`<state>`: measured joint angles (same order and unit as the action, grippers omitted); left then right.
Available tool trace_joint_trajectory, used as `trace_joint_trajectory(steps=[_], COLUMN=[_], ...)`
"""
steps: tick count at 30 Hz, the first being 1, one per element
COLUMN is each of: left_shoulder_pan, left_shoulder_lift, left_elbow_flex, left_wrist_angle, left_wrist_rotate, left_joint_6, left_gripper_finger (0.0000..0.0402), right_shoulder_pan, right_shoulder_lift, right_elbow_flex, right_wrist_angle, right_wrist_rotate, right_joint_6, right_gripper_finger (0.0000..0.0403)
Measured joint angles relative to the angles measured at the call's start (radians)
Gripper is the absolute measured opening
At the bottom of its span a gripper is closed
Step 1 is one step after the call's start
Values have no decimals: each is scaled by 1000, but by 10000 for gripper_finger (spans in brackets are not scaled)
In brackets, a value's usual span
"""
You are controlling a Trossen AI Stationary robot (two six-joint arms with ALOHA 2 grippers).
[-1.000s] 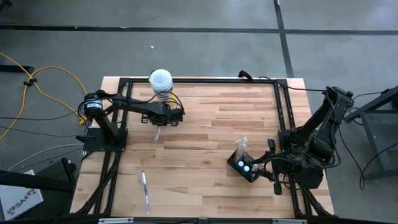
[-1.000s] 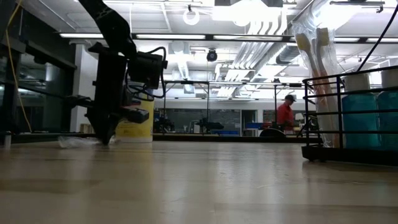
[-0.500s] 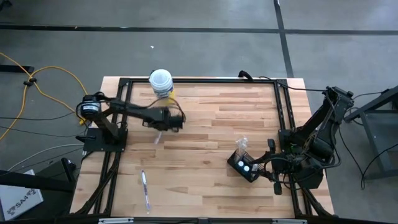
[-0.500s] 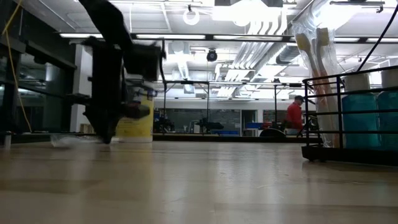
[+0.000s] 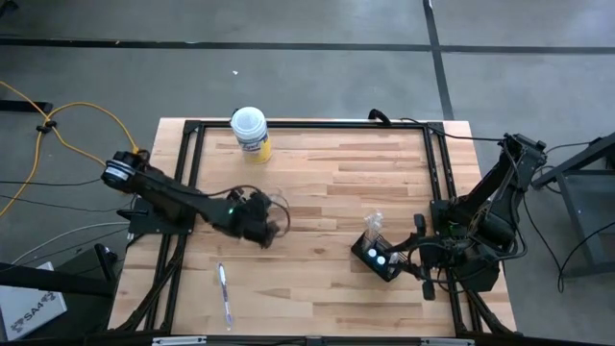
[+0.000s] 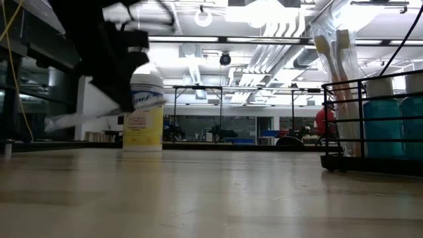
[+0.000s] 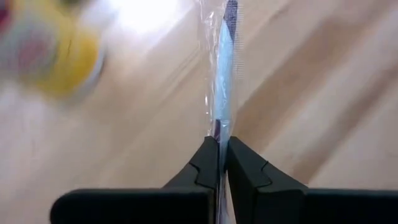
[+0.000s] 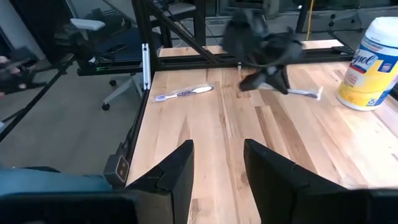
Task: Pick & Place toothbrushing station
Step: Put the top purple toothbrush into the wire organizer
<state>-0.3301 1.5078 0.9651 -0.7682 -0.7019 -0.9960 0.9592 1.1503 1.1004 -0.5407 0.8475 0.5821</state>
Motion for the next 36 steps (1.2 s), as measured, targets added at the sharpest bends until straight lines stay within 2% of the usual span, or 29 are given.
trace_joint_trajectory(steps=[3, 8, 13, 16, 22, 30, 32, 36], left_shoulder_pan=[-60, -142, -194, -217, -243, -258, -258, -258], left_shoulder_lift=[0, 0, 0, 0, 44, 238, 282, 320], left_elbow_flex=[13, 14, 15, 15, 16, 16, 23, 33], left_wrist_angle=[130, 486, 851, 969, 1166, 1555, 1627, 1653], left_wrist_rotate=[-94, -195, -210, -183, -118, -70, -53, 20], left_joint_6=[260, 826, 1326, 1589, 1981, 2570, 2666, 2745], left_gripper_finger=[8, 8, 7, 7, 7, 7, 7, 7], right_shoulder_pan=[0, 0, 0, -3, -63, -212, -251, -320], right_shoulder_lift=[0, 0, 0, 0, 1, 44, 60, 92], right_elbow_flex=[0, 0, 0, 0, 0, 0, 0, 0], right_wrist_angle=[0, 16, 38, 51, 86, 142, 156, 195], right_wrist_rotate=[14, 11, -20, -33, -131, -334, -393, -505], right_joint_6=[0, 26, 75, 99, 131, 130, 130, 125], right_gripper_finger=[133, 133, 133, 133, 133, 133, 133, 133])
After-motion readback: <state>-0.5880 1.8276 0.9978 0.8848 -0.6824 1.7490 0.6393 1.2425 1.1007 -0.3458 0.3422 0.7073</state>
